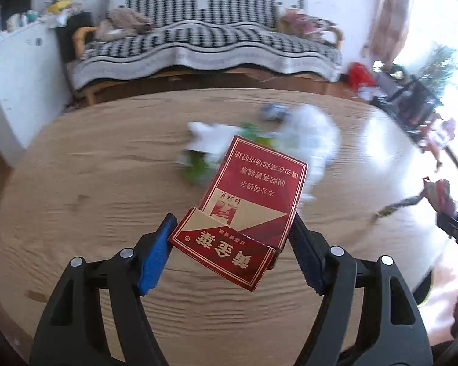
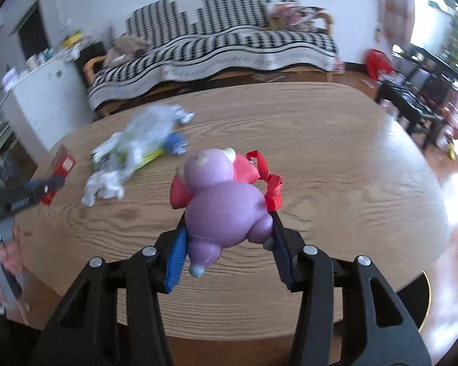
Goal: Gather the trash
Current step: 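Carry both to the bin and open both tools to drop them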
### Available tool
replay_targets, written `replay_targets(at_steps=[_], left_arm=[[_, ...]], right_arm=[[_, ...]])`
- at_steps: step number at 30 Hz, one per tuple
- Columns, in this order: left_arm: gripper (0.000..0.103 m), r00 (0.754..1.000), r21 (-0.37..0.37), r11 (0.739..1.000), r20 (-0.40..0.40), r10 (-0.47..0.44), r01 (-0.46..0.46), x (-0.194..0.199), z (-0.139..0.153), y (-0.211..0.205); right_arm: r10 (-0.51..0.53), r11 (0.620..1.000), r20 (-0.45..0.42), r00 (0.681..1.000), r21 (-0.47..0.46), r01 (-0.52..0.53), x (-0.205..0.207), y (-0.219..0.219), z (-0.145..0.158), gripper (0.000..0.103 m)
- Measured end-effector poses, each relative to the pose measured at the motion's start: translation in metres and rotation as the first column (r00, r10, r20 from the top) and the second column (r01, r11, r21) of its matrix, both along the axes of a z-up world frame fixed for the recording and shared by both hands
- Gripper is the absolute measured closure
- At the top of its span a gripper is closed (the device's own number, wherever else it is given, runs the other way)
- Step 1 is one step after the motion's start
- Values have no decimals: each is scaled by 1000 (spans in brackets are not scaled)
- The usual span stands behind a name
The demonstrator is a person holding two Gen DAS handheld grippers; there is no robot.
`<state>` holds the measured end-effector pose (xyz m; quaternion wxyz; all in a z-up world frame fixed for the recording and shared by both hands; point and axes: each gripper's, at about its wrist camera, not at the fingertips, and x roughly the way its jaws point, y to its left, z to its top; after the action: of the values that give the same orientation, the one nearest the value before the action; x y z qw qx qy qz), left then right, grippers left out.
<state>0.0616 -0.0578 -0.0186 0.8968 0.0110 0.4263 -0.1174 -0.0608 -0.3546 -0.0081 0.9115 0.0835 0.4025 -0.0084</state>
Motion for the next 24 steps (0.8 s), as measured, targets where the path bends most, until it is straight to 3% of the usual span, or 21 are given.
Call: replay_targets(at_steps=[6,11,19,24], left_arm=[[32,979,25,981,64,-193,192,-20,15,-92],[32,931,2,936,101,-350,351,-43,21,-174],[32,826,-3,828,63,-560,561,-95,-9,-301],[32,746,-62,743,37,-665,666,-129,-27,-362]], right_arm=[[-139,990,7,990,-13,140,-29,-73,4,54],[-267,964,3,964,2,267,-60,-135,-1,54],[-444,895,-14,896,41,444,-113,-220,-12,54],[-531,840,-46,846,104,533,-156,-269,-23,54]])
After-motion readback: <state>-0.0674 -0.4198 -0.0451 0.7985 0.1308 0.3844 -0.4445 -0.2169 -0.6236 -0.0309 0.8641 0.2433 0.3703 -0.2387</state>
